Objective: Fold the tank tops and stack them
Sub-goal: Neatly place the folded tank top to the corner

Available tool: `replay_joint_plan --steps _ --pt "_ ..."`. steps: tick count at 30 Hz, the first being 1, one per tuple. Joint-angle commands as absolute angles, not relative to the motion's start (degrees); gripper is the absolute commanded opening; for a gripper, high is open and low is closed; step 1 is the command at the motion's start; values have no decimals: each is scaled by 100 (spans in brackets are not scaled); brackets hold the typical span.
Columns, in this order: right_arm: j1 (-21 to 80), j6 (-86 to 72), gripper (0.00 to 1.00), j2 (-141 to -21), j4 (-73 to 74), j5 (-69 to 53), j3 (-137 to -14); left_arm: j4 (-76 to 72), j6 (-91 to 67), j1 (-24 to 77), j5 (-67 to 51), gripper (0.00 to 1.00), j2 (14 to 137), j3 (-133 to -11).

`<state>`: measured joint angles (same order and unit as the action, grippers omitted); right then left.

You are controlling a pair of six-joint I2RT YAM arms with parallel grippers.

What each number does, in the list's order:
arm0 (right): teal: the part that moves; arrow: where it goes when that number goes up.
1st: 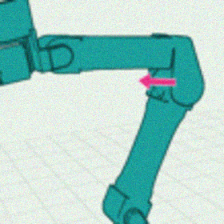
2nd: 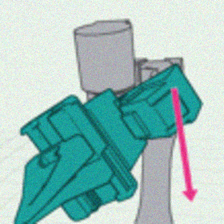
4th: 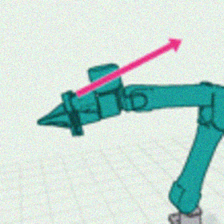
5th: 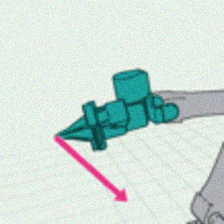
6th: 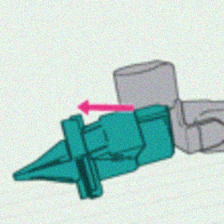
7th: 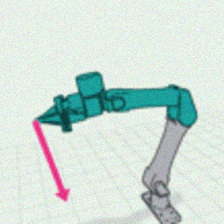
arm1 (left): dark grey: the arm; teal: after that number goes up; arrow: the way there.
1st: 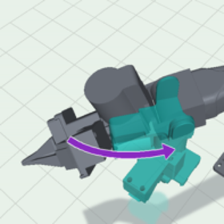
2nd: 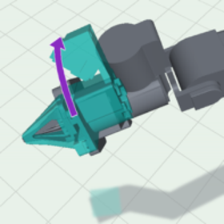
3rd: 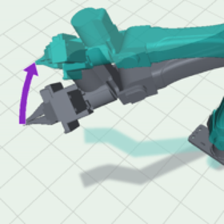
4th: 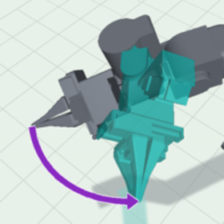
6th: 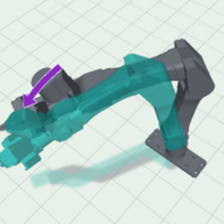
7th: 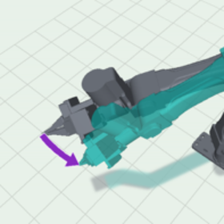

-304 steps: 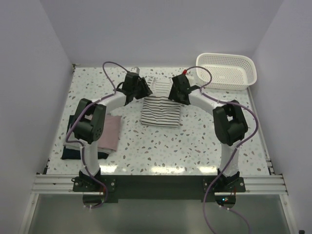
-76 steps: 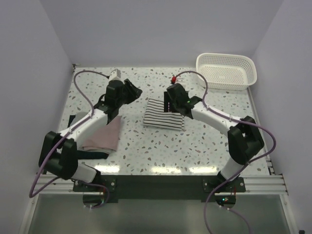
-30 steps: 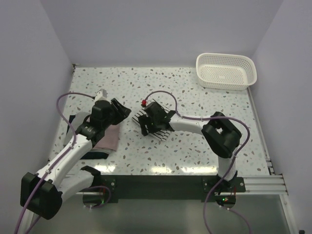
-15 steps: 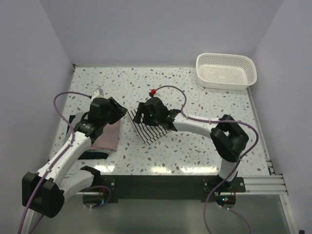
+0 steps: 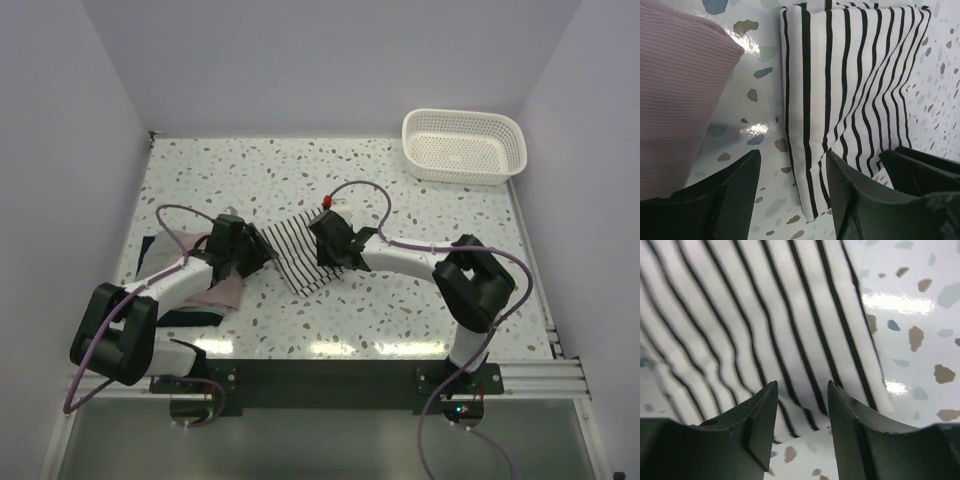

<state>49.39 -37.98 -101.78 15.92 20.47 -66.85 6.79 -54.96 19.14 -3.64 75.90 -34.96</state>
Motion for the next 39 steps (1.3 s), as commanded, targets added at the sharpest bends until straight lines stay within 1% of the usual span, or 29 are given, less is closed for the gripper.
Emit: replay_joint_plan --steps 1,3,4,9,13,16,24,25,27,28,29,31,32,34,35,38,39 --pt "4712 -3551 47 -10406 1828 2522 -6531 -280 -5528 1881 -685 60 7891 -3393" --pt "4650 -3568 45 -10511 1819 2426 -6443 -517 -5493 1881 -808 61 8059 -3349" --pt "4597 -3577 41 -10538 1845 2339 -6399 -588 -5493 1881 -852 61 8242 -3331" --pt "4553 -3700 33 -10574 1872 2075 -6162 -878 -5546 1881 -993 59 8666 -3278" --pt "4553 -3805 31 -10345 1670 1723 -5819 -967 -5555 1890 -941 57 8780 -3252" --pt "4553 -3858 29 -10205 1539 1565 -5547 -765 -5572 1942 -827 54 8824 -3270" --pt "4544 -3885 27 -10134 1520 1301 -5484 -141 -5783 2540 -98 47 9246 -3594" --pt "4544 -3885 28 -10108 1538 1292 -5476 -97 -5801 2566 -36 46 9255 -3603" --pt "4553 -3859 28 -10020 1547 1266 -5449 183 -5792 2566 122 40 9211 -3656" --pt "4553 -3841 28 -10020 1547 1257 -5449 185 -5792 2566 167 40 9194 -3656" --pt "4553 -3823 28 -9967 1564 1239 -5449 341 -5714 2575 245 33 9176 -3752" --pt "4544 -3797 30 -9888 1564 1196 -5449 544 -5573 2601 325 23 9167 -4015" --pt "4544 -3753 32 -9792 1556 1195 -5449 789 -5363 2628 447 11 9167 -4138" --pt "4553 -3692 40 -9651 1573 1187 -5449 1271 -4925 2706 719 0 9193 -4576" --pt "4544 -3674 52 -9459 1591 1195 -5449 1475 -4757 2733 816 0 9219 -4753" --pt "4553 -3595 67 -9168 1635 1178 -5449 2281 -4169 2777 1045 0 9334 -5369" --pt "4553 -3569 68 -8993 1652 1152 -5467 2459 -4070 2769 1098 0 9290 -5466"
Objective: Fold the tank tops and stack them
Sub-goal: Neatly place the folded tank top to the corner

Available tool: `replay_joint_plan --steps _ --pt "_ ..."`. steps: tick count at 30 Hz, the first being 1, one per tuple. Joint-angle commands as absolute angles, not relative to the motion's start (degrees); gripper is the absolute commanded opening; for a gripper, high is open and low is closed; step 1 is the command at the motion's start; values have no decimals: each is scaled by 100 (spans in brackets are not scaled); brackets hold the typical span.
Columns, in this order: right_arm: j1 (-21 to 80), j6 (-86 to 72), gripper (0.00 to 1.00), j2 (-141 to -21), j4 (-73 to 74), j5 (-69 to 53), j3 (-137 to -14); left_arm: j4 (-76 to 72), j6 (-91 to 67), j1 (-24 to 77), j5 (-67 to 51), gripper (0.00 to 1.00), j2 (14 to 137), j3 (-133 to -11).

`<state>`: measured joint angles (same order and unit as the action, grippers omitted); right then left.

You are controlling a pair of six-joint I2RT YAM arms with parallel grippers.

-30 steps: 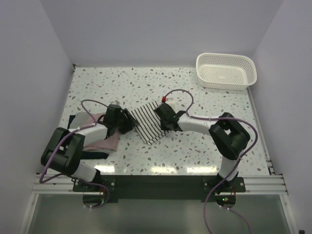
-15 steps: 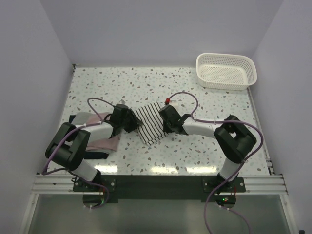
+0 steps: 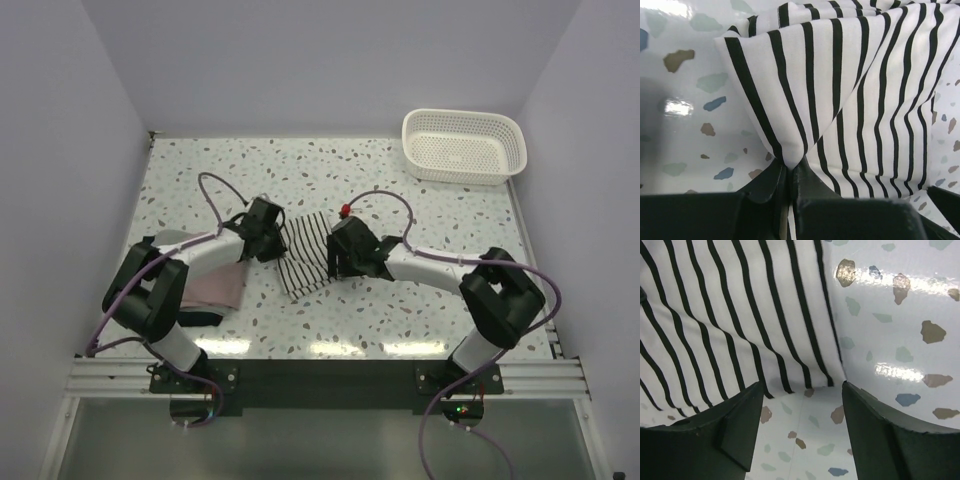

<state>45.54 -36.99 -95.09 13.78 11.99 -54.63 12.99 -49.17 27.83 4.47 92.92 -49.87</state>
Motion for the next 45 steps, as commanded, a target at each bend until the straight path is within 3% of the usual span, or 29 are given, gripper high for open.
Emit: replay_joint_plan --steps 1,20,36,45 --pt "4544 -3551 69 -8913 1670 1125 -5475 2713 -3861 2769 1116 0 9238 -5597" --pt "4553 -3190 69 -8938 1301 308 -5722 5985 -3261 2655 2742 0 8051 -7136" --pt "4553 -3190 68 -9035 1187 228 -5625 6267 -2347 1627 2892 0 7550 -7541" --pt "4553 -3199 68 -9079 1160 202 -5581 5731 -1943 828 2531 0 7559 -6927"
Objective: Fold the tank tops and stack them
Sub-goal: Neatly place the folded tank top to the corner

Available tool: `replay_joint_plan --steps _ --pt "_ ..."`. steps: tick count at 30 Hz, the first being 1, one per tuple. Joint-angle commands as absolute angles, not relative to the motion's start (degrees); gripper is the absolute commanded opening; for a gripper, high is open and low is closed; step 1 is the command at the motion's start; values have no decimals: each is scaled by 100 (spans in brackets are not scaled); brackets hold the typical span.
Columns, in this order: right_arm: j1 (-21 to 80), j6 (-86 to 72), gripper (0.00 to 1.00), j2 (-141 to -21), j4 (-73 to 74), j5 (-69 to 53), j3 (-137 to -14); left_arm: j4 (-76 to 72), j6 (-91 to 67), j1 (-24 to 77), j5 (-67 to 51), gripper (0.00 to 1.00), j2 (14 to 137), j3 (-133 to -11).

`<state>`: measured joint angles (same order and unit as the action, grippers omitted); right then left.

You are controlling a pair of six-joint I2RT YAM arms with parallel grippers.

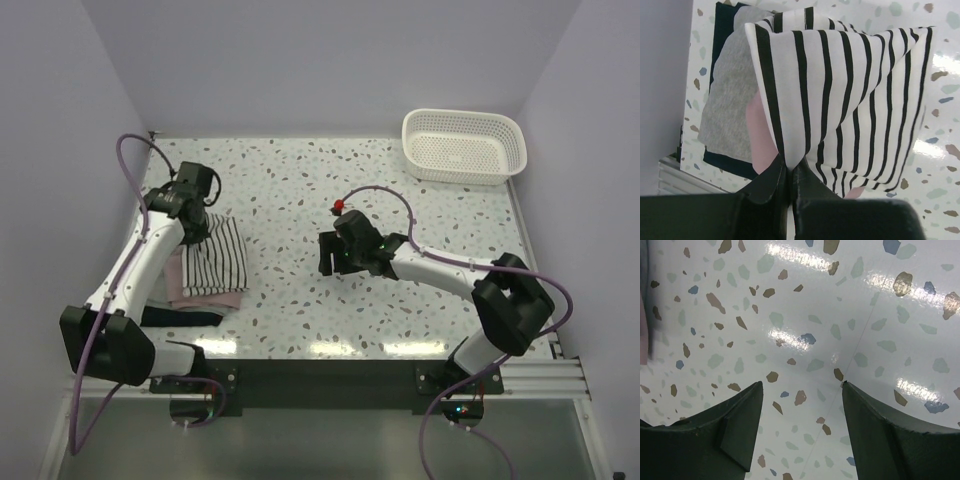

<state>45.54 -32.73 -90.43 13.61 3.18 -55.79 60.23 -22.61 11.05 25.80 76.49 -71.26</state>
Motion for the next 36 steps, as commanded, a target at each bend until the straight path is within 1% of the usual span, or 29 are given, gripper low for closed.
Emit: replay_joint_plan --steps 1,5,10,12,13,14,15,18,20,21,23,25,26,28,31,36 --pt "4553 -3199 68 -9079 1143 193 -5581 5635 -1908 757 2514 0 7559 -6874" --pt "4553 -3199 68 -9097 1134 185 -5572 5432 -1872 458 2338 0 7663 -6566" --pt "4553 -3199 68 -9105 1107 167 -5555 5169 -1907 45 2434 0 7752 -6284" --pt "4553 -3199 68 -9114 1099 158 -5555 5072 -1942 -139 2505 8 7796 -6232" --pt "4553 -3199 68 -9106 1099 158 -5546 5028 -1942 -184 2514 10 7813 -6214" --pt "4553 -3199 68 -9105 1099 158 -5546 5001 -1942 -211 2514 14 7848 -6205" --pt "4553 -3191 68 -9105 1099 158 -5546 4984 -1968 -272 2540 31 7875 -6231" --pt "4544 -3182 68 -9105 1099 149 -5555 4948 -2118 -308 2645 65 7910 -6363" --pt "4544 -3164 68 -9062 1099 193 -5528 4940 -2162 -308 2750 72 7805 -6477" --pt "4553 -3155 68 -9035 1099 202 -5520 4922 -2171 -308 2768 82 7752 -6617" --pt "4544 -3138 69 -9000 1116 255 -5537 4913 -2162 -308 2716 85 7673 -6871" --pt "4544 -3138 69 -8991 1116 272 -5528 4834 -2101 -308 2524 85 7629 -6969" --pt "4553 -3138 69 -8983 1116 272 -5537 4825 -2092 -299 2218 85 7612 -7039" --pt "4544 -3146 69 -8965 1160 272 -5546 4685 -2092 -264 1743 85 7489 -7014" --pt "4553 -3173 70 -8851 1213 474 -5563 4308 -2162 -53 1460 86 7269 -6873" --pt "4535 -3287 70 -8561 1309 782 -5529 3826 -2443 1141 1415 88 7014 -6768"
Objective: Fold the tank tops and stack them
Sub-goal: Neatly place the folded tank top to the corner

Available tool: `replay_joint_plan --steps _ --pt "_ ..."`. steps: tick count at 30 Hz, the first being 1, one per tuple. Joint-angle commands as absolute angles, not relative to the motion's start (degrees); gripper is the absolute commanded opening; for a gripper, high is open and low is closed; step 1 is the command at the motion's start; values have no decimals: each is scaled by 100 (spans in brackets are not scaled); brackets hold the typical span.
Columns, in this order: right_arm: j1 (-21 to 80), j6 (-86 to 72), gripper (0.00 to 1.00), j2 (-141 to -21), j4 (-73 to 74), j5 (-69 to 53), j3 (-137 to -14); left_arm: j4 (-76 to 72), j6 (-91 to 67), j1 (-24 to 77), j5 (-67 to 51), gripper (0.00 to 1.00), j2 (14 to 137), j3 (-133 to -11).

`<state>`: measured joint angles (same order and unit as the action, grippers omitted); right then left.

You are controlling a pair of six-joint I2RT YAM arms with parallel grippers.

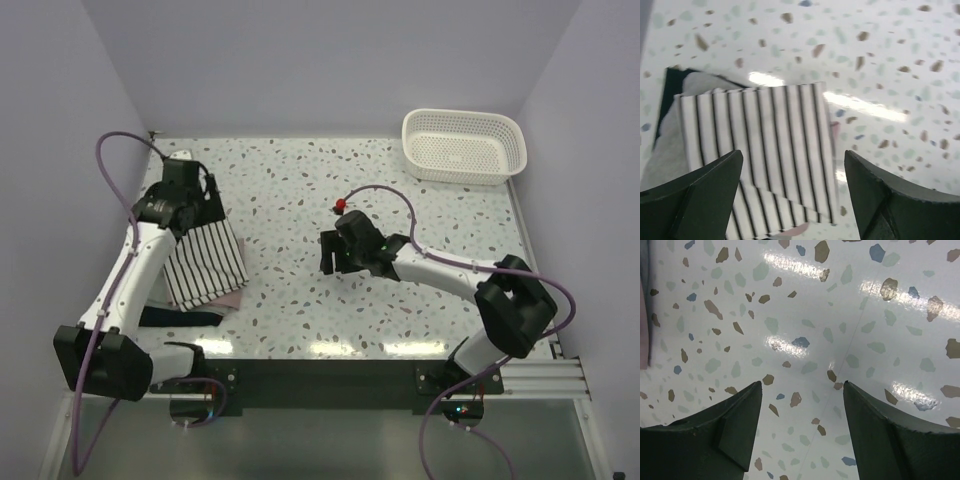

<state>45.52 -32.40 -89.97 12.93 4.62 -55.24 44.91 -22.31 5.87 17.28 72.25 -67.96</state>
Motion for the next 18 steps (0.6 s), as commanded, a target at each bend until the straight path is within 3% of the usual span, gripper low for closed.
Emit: replay_joint_plan --steps 1,11,18 --pt "4526 -3331 70 -8395 1318 895 -5511 3701 -2583 1299 1302 88 6935 -6689" --pt "4535 -3770 73 -6673 2091 2337 -4975 1865 -3208 3961 1459 89 7014 -5486" --pt "4535 -4139 75 -5477 2750 3163 -4422 1064 -3270 4640 1240 89 7014 -4975"
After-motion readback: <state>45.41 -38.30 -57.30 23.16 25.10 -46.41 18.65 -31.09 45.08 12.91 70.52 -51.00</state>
